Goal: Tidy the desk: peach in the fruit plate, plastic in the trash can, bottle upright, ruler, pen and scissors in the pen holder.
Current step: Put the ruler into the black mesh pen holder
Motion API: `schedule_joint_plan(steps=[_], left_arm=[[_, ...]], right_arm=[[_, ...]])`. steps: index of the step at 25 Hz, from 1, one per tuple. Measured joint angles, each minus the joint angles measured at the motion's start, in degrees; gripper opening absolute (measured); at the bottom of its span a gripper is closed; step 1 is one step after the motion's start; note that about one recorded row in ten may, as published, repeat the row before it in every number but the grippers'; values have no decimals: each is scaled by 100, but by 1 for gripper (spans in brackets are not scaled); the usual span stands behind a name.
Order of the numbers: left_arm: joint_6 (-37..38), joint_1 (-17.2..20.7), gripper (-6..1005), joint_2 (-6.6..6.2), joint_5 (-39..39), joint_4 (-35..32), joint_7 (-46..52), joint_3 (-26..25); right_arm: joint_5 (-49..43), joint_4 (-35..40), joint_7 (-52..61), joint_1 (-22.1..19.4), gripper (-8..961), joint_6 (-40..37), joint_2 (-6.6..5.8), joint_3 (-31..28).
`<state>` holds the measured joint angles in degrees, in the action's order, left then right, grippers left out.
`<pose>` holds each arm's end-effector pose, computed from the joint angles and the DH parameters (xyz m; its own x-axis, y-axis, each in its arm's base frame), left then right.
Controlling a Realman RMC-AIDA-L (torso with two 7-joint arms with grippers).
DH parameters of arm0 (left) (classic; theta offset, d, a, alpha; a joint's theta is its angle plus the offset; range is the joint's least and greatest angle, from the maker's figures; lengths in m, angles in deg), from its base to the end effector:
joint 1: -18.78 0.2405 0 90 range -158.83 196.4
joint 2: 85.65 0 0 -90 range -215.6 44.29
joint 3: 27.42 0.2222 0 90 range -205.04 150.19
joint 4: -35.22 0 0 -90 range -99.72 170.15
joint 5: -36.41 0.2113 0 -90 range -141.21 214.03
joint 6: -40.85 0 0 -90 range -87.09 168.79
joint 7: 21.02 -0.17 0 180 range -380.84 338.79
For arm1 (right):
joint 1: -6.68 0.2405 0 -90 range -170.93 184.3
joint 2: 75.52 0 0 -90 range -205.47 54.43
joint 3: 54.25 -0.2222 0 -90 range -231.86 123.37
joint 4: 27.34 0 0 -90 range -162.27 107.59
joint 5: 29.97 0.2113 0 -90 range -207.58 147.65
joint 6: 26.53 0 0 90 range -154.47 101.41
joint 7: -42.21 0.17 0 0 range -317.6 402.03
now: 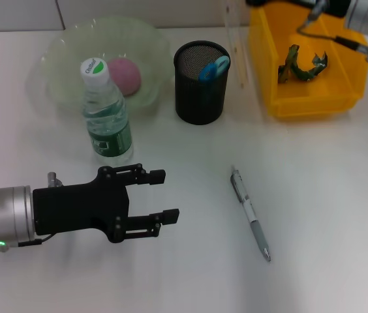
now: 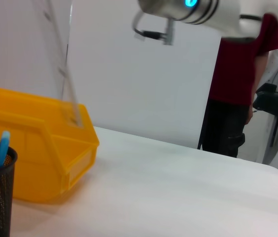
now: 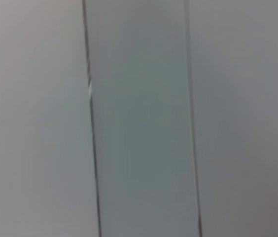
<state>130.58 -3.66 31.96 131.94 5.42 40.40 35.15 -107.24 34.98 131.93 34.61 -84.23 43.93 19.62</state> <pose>-0.2324 0.2679 -0.0474 0.8176 0.2055 0.5378 0.2866 -0.9555 -0.0705 0.0877 0.3975 0.0271 0.6953 -0.0519 -0.7169 -0.4358 -0.8236 -0.3630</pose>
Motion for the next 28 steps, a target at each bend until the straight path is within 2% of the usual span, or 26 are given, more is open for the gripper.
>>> schedule_joint_plan(steps=[2,3,4,5,6,7,8,9,13,20,28], left_arm=[[6,5,726,-1,0,0,0,0],[9,13,726,-5,0,0,-13,0],[9,13,726,-5,0,0,-13,0],[9,24,726,-6,1,0,-31,0],[9,24,726,-6,1,0,-31,0],[9,26,725,-6,2,0,-38,-1],[12,28,725,-3,11,0,-42,0],[12,28,725,-3,11,0,-42,0],[18,31,726,-2,19,0,-44,0],[25,80,726,-7,11,0,-47,0],[4,70,725,12,10,0,-55,0]], right_arm=[[684,-528,-591,216,394,60,-7,-36],[1328,-1142,-1190,492,394,92,-9,-82],[1328,-1142,-1190,492,394,92,-9,-82],[1938,-1780,-1805,809,395,94,-8,-101],[2204,-2086,-2079,940,395,94,-6,-103],[2204,-2086,-2079,940,396,94,-6,-103],[2826,-2768,-2698,1273,396,73,0,-103],[2826,-2768,-2698,1273,397,73,0,-103],[3486,-3717,-3531,1828,398,98,21,-87],[3728,-4505,-4011,2144,401,112,47,-59],[3866,-4857,-4168,2198,404,112,47,-16]])
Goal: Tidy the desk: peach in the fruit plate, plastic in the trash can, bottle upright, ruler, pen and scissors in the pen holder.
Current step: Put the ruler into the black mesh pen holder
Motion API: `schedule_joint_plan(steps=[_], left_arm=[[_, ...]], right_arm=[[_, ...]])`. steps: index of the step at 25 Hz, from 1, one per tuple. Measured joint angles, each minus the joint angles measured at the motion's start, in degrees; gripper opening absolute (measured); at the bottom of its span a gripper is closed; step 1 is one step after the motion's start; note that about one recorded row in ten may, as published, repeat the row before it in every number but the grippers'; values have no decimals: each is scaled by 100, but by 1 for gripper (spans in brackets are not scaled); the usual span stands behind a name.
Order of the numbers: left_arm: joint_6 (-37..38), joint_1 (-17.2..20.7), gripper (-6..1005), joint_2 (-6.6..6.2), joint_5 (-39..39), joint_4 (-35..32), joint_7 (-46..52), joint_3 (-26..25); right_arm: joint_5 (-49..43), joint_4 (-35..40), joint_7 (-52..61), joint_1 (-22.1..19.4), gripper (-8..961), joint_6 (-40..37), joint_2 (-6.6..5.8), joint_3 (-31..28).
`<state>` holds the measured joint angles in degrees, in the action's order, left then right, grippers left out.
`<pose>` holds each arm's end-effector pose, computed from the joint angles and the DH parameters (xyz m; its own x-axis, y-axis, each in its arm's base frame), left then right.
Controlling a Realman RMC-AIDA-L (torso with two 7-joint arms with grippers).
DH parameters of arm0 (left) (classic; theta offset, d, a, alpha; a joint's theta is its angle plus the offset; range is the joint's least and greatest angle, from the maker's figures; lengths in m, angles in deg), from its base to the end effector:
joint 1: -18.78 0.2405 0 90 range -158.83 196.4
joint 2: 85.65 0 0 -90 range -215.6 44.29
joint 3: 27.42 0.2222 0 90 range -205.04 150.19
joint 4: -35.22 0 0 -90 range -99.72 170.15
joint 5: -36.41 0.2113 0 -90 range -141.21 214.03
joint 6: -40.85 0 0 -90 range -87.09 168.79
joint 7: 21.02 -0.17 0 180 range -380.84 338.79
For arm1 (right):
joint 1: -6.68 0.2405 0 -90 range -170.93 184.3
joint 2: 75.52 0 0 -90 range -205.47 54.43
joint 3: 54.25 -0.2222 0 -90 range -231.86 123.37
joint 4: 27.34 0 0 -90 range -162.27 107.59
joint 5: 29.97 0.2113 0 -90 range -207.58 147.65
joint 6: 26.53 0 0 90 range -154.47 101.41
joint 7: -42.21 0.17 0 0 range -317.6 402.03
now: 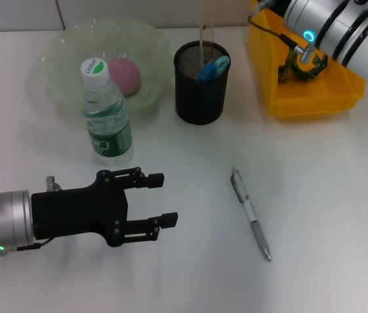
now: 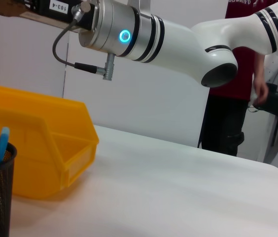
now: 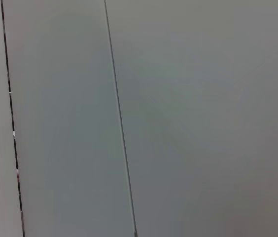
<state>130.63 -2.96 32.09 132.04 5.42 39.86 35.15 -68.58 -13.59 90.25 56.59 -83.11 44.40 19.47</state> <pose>-0.2351 0.2645 -0.0482 0.8172 0.2072 0.5378 0.2899 -0.9543 -0.0728 0.1123 0.4405 -0.0348 0.6037 -0.0207 -0.7970 -0.5745 -0.7044 -0.4169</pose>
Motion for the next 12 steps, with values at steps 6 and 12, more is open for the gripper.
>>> schedule_joint_plan(steps=[6,12], left_arm=[[-26,-18,725,13,21,0,-5,0],[-30,-13,726,7,22,0,-6,1]], right_arm=[[5,-154,34,122,407,0,-2,112],[9,-194,75,155,409,36,-4,163]])
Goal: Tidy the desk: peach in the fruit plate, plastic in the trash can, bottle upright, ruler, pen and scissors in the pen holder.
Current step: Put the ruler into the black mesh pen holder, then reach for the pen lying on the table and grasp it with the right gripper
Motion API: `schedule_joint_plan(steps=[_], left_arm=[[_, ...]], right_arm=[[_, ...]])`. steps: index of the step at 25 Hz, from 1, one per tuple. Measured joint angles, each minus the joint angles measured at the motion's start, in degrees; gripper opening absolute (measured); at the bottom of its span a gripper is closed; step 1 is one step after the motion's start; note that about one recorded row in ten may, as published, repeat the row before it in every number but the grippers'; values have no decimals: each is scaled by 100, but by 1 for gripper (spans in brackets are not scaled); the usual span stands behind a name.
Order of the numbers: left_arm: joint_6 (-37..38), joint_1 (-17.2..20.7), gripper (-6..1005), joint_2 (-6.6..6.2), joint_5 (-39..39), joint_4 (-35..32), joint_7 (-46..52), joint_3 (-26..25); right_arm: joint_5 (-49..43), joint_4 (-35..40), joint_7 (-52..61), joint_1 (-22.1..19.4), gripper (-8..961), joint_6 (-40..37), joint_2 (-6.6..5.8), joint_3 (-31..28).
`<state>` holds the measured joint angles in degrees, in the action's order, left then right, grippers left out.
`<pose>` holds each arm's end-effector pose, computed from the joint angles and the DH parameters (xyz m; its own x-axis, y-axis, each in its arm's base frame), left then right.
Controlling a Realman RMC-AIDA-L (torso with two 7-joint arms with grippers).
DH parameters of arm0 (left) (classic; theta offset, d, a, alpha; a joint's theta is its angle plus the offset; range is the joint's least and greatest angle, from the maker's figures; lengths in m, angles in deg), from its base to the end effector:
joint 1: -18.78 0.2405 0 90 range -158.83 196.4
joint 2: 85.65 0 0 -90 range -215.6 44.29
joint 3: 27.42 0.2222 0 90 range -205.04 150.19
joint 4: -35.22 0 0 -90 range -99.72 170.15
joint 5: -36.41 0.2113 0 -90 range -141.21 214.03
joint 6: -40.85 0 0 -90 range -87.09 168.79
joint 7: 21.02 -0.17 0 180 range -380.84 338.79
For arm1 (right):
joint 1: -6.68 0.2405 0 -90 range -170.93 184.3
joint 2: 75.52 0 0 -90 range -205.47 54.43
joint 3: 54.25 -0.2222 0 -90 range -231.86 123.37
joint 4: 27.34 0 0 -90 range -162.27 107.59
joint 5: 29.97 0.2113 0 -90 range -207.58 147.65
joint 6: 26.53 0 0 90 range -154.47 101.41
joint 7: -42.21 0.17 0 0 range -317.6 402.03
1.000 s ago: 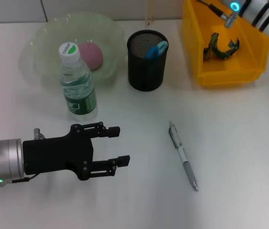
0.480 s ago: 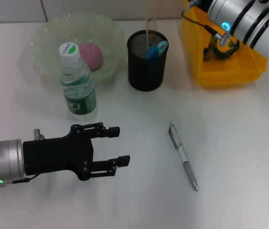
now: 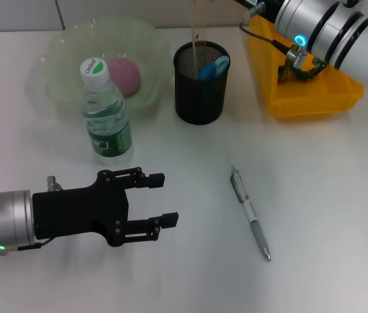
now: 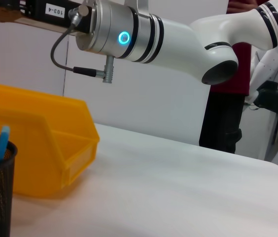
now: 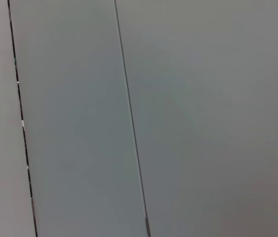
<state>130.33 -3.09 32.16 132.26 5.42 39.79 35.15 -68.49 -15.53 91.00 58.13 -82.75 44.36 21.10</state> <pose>-0.2352 0.2651 -0.0491 0.8204 0.2056 0.5335 0.2881 -0.9547 -0.0750 0.1099 0.4388 -0.0444 0.6188 -0.0507 -0.7839 -0.5662 -0.7205 -0.4004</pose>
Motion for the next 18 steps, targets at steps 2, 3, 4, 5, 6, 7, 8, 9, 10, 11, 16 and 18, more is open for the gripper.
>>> schedule_joint_plan(steps=[2,3,4,5,6,7,8,9,10,11,16,18], left_arm=[[-1,10,726,-9,-3,0,0,0],[-1,15,726,-14,-5,0,0,0],[-1,15,726,-14,-5,0,0,0],[-2,14,726,-16,-6,0,-4,0],[-2,15,726,-18,-6,0,-7,0],[-2,15,726,-18,-6,0,-7,0],[-2,22,726,-19,-14,0,-25,0],[-2,22,726,-19,-14,0,-25,0],[2,33,726,-20,-20,0,-39,0],[2,33,726,-20,-20,0,-39,0],[4,58,725,-34,-26,1,-44,0],[-1,67,725,-38,-27,1,-44,-47]], right_arm=[[2,-2,38,-12,410,-10,0,0],[2,-3,81,-27,410,-32,0,1],[2,-3,81,-27,411,-32,0,1],[2,-2,128,-41,411,-33,0,60],[2,-2,128,-41,412,-33,0,60],[2,5,158,-50,412,-36,0,102],[2,23,195,-67,433,-51,0,168],[2,23,195,-67,454,-51,0,168],[0,44,245,-96,475,-111,0,198],[0,44,245,-96,496,-111,0,198],[-295,761,857,-568,555,-137,-40,407],[-1172,2021,1957,-1230,574,255,-79,678]])
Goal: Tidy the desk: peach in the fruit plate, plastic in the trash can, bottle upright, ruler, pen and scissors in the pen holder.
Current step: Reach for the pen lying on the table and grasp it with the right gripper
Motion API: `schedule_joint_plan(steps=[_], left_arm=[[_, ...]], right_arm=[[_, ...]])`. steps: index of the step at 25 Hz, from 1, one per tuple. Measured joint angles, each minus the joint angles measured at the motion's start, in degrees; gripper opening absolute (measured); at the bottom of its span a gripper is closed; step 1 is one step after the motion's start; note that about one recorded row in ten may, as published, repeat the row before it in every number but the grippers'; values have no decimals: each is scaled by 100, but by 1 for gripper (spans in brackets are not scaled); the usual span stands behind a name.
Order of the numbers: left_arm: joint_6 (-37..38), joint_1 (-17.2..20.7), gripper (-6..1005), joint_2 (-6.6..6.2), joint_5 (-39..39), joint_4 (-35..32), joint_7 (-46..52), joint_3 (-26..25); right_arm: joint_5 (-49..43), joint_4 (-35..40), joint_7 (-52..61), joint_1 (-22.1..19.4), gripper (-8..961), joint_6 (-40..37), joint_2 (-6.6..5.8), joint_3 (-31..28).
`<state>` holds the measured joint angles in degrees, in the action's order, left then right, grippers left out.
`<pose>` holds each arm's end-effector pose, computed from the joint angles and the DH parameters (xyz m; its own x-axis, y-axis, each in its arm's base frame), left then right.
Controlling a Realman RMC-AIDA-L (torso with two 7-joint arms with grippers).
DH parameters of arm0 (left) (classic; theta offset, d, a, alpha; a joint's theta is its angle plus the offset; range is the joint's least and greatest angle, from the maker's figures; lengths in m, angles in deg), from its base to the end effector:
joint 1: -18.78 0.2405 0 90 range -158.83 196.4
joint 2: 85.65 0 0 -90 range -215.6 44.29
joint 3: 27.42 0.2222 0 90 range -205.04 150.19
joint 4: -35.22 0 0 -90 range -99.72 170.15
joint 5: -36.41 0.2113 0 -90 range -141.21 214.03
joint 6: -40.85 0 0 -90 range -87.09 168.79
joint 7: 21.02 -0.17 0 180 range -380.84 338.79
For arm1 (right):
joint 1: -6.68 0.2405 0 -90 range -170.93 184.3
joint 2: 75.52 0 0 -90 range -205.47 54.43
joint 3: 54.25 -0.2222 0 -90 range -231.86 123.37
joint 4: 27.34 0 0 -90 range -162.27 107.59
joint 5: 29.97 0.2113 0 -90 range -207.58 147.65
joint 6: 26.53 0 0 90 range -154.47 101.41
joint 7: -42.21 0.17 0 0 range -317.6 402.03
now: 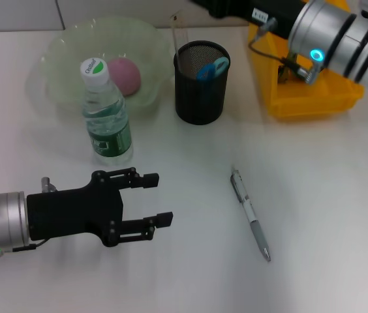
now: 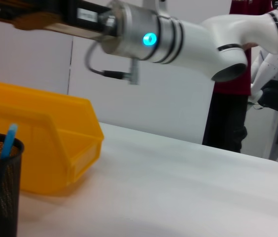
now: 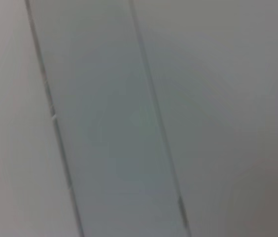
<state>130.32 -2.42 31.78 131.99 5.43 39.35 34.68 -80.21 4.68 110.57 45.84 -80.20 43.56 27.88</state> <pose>-0.2399 0.2646 -0.0455 0.8193 0.2054 0.5353 0.2977 -0.9503 -0.0909 0.1124 0.4163 -0.0360 0.6068 -0.1546 -0.7797 -0.5636 -0.7754 -0.2849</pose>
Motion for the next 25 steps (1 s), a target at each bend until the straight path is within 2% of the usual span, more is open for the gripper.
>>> schedule_joint_plan(steps=[1,4,5,6,7,8,9,10,11,12,13,14,17,20,25], left_arm=[[0,0,725,0,0,0,0,0],[11,3,725,-1,18,6,0,-80],[22,3,725,-1,21,6,0,-89],[32,3,725,-2,25,6,0,-90],[35,1,725,-7,34,6,0,-88],[39,-5,725,-17,54,5,0,-78],[43,-9,725,-25,72,2,1,-71],[47,-33,726,-57,197,-30,23,-46],[47,-33,726,-57,197,-30,23,-46],[54,-57,726,-71,349,-66,44,-40],[54,-57,726,-71,349,-66,44,-40],[69,-66,726,-81,450,-100,50,-44],[123,-74,726,-89,666,-214,58,-75],[162,-66,726,-92,716,-311,59,-84],[208,-28,726,-117,719,-461,38,-54]], right_arm=[[0,0,0,0,584,0,0,0],[-1827,1631,1688,-696,638,186,1,5],[-3427,2729,3156,-1074,660,-27,17,-79],[-3427,2729,3156,-1074,683,-27,17,-79],[-4815,3643,4481,-1247,705,-514,32,-249],[-4815,3643,4481,-1247,705,-514,32,-249],[-5555,4072,5193,-1267,705,-931,35,-379],[-6440,4550,6129,-1166,705,-1699,31,-583],[-6440,4550,6129,-1166,705,-1699,31,-583],[-7161,4928,7086,-896,705,-2549,12,-782],[-7414,5029,7401,-765,705,-2870,4,-837],[-7414,5029,7401,-765,706,-2870,4,-837],[-8101,5256,8224,-360,706,-3724,-3,-911],[-8708,5302,9095,110,706,-4260,4,-878],[-9021,4925,9913,497,706,-4408,21,-758]])
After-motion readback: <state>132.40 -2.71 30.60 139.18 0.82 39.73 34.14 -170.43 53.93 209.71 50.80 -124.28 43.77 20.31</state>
